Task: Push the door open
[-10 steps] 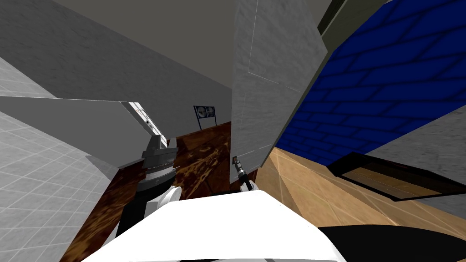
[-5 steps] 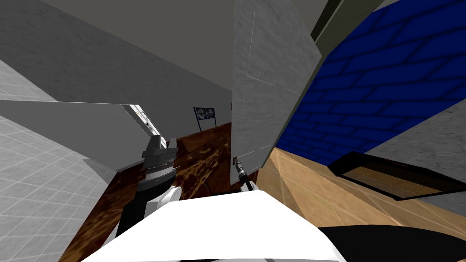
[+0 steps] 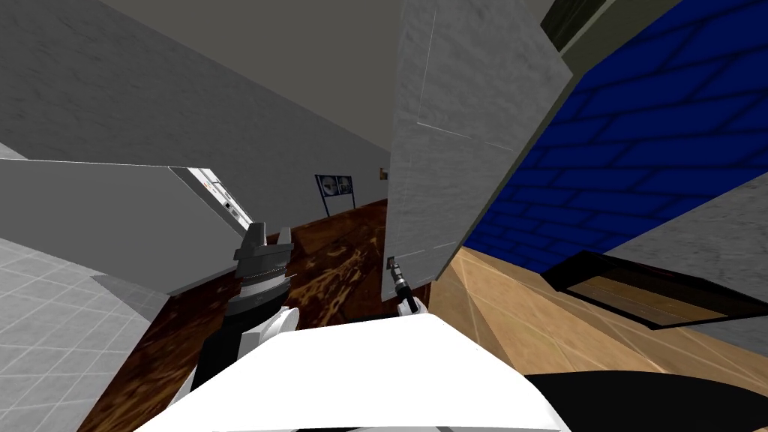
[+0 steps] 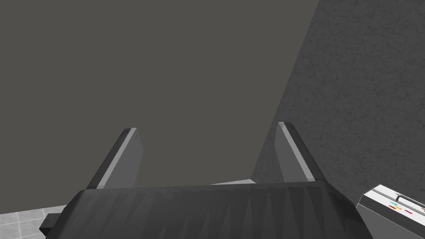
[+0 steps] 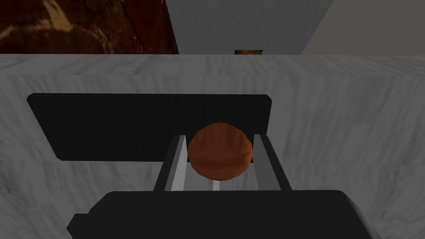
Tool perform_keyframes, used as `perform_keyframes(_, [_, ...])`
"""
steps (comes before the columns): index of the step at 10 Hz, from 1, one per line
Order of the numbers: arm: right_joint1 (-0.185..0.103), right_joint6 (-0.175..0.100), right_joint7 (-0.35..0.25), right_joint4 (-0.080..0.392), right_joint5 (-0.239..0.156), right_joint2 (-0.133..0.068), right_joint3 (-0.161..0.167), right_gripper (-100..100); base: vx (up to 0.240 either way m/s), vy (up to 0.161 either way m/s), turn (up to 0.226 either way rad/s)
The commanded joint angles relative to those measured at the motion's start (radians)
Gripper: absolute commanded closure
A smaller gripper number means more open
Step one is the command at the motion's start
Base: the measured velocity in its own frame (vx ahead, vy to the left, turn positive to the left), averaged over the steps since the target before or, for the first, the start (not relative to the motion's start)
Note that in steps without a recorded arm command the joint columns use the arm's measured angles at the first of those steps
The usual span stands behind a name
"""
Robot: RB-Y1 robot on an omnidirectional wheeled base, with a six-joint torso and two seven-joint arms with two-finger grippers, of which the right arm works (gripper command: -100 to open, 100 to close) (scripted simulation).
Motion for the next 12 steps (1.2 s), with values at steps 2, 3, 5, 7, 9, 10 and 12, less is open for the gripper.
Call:
perform_keyframes(2, [-0.022, -0.009, 0.010, 0.027, -0.017, 0.008, -0.042, 100, 0.178, 0.130, -0.068])
perform_keyframes(3, [-0.024, -0.008, 0.013, 0.029, -0.022, 0.011, -0.053, 100, 0.167, 0.136, -0.059])
perform_keyframes(5, [-0.016, -0.002, 0.015, 0.025, -0.022, 0.012, -0.054, 100, 0.127, 0.075, -0.039])
perform_keyframes(7, [-0.020, -0.004, 0.022, 0.026, -0.030, 0.005, -0.077, 100, 0.150, 0.060, -0.035])
perform_keyframes(9, [-0.024, -0.006, 0.030, 0.032, -0.039, 0.001, -0.103, 100, 0.173, 0.114, -0.062])
perform_keyframes(10, [-0.026, -0.007, 0.034, 0.036, -0.045, 0.000, -0.118, 100, 0.208, 0.132, -0.073])
perform_keyframes(12, [-0.030, -0.010, 0.042, 0.043, -0.055, 0.001, -0.148, 100, 0.214, 0.127, -0.078])
